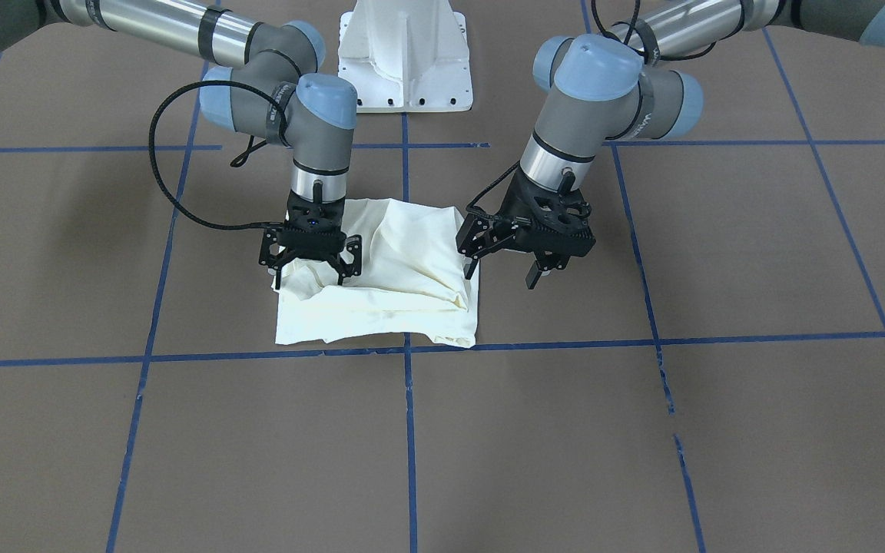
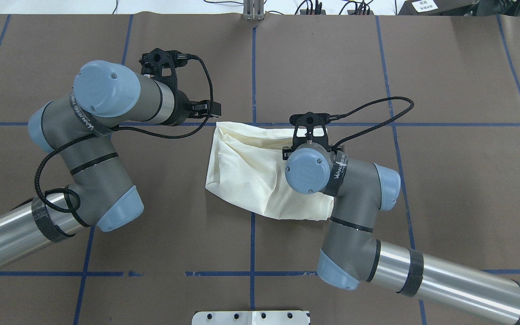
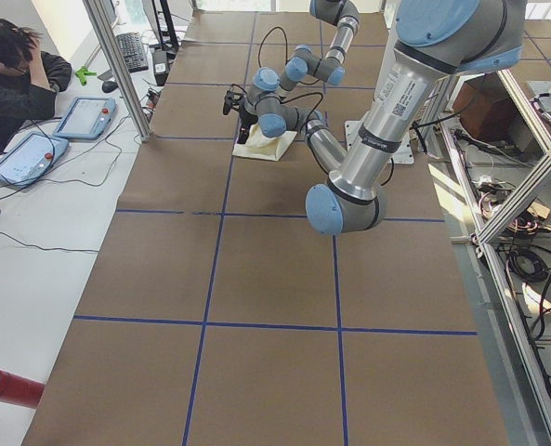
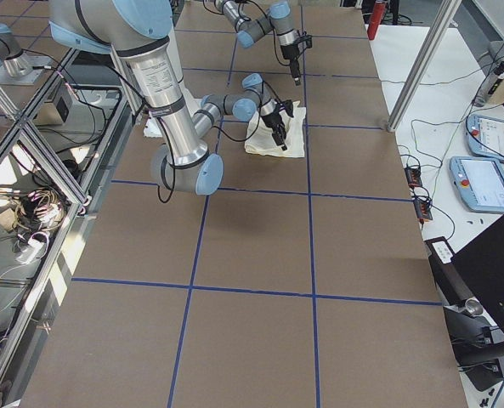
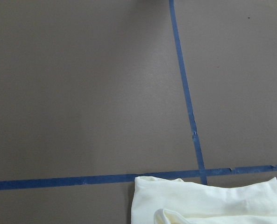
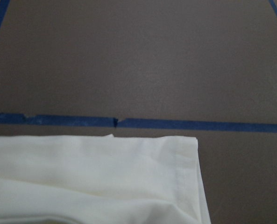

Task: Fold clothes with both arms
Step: 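Open both grippers and raise the right arm away from the shirt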

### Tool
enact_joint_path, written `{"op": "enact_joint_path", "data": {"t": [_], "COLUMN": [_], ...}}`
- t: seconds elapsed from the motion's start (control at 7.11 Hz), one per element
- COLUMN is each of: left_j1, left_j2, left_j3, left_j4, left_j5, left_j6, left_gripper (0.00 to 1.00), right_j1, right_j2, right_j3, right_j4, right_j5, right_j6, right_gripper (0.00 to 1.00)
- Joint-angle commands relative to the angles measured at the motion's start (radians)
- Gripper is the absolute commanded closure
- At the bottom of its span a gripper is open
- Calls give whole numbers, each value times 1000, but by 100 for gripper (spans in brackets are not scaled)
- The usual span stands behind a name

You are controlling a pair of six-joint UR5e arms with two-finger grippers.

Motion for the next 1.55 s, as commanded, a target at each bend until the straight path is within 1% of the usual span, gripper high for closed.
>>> {"op": "enact_joint_path", "data": {"t": [0.0, 0.14, 0.28, 0.42, 0.56, 0.7, 0.84, 0.98, 1.12, 1.41], "left_j1": [2, 3, 5, 8, 21, 69, 124, 183, 199, 231], "left_j2": [5, 7, 7, 4, 4, 48, 83, 112, 113, 107], "left_j3": [0, 0, 2, 0, 0, 0, 7, 13, 16, 29], "left_j4": [-1, -1, -1, -3, -22, -112, -227, -296, -352, -375], "left_j5": [0, 0, 0, 0, -1, 0, 6, 9, 11, 77], "left_j6": [0, 0, -2, -2, -2, -3, -11, -72, -86, -102], "left_gripper": [0, 0, 0, 0, 0, 0, 0, 0, 0, 0], "right_j1": [137, 206, 278, 318, 319, 319, 319, 319, 319, 319], "right_j2": [77, 129, 138, 142, 151, 150, 147, 145, 145, 144], "right_j3": [-147, -245, -269, -263, -249, -225, -220, -220, -220, -217], "right_j4": [2, 51, 130, 162, 174, 173, 174, 176, 176, 176], "right_j5": [43, 83, 200, 326, 373, 386, 387, 387, 387, 386], "right_j6": [-50, -59, -53, -53, -48, -45, -45, -45, -45, -45], "right_gripper": [0, 0, 0, 0, 0, 0, 0, 0, 0, 0]}}
